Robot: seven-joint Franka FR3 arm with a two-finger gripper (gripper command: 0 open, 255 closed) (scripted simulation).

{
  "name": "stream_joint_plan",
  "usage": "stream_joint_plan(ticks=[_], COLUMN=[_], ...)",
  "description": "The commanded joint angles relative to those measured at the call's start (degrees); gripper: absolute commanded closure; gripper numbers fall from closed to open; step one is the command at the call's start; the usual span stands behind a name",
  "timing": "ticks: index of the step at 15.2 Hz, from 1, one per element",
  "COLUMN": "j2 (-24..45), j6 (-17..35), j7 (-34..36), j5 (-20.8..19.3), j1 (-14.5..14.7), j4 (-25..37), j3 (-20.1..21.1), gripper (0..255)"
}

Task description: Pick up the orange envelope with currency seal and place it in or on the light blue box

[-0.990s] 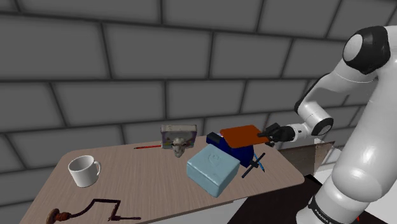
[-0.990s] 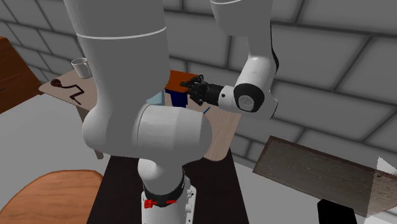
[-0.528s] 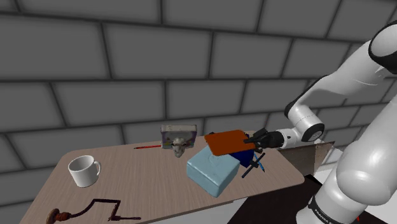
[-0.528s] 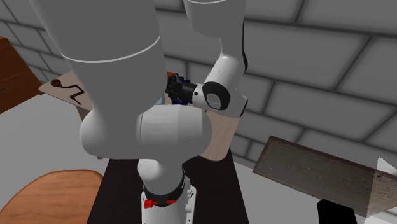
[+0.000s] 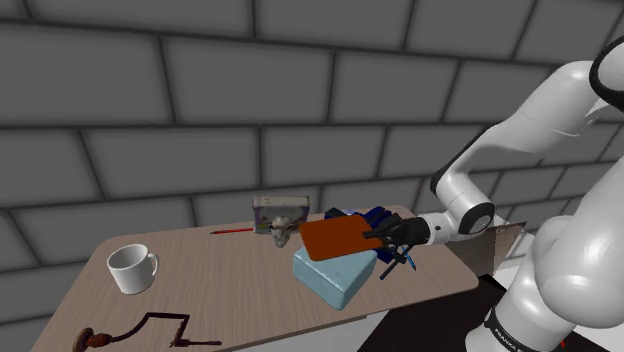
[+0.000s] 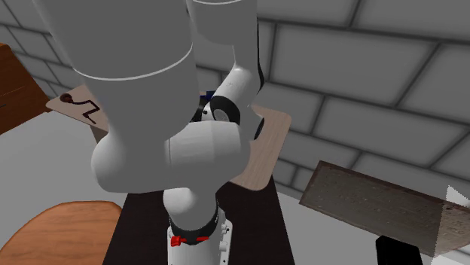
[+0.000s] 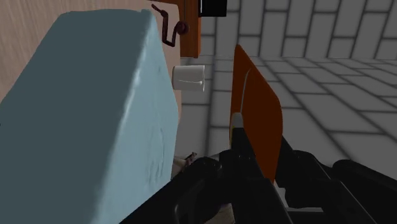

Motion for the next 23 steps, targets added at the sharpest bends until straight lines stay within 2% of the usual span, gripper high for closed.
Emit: stream_joint_plan(ticks=[1,11,18,19,20,21,23], j2=[3.6,20.7,20.9,20.9,22.5,21.4,22.5], j6=[-1.9,-11.7,-12.1,-12.1,-13.1,-12.5,-13.6], j7=[-2.1,-11.0,-10.9,-11.4,-12.0,-11.8,-12.8], j5=[1.5,5.5,5.7,5.8,6.0,6.0,3.1], j1=[0.7,1.1,2.9,2.9,2.7,3.0,1.5], j4=[0.8,5.3,5.3,4.7,5.5,4.7,4.7], j3=[0.1,1.7,0.0,0.1,0.4,0.3,-1.1], gripper=[255,255,255,0,0,0,0])
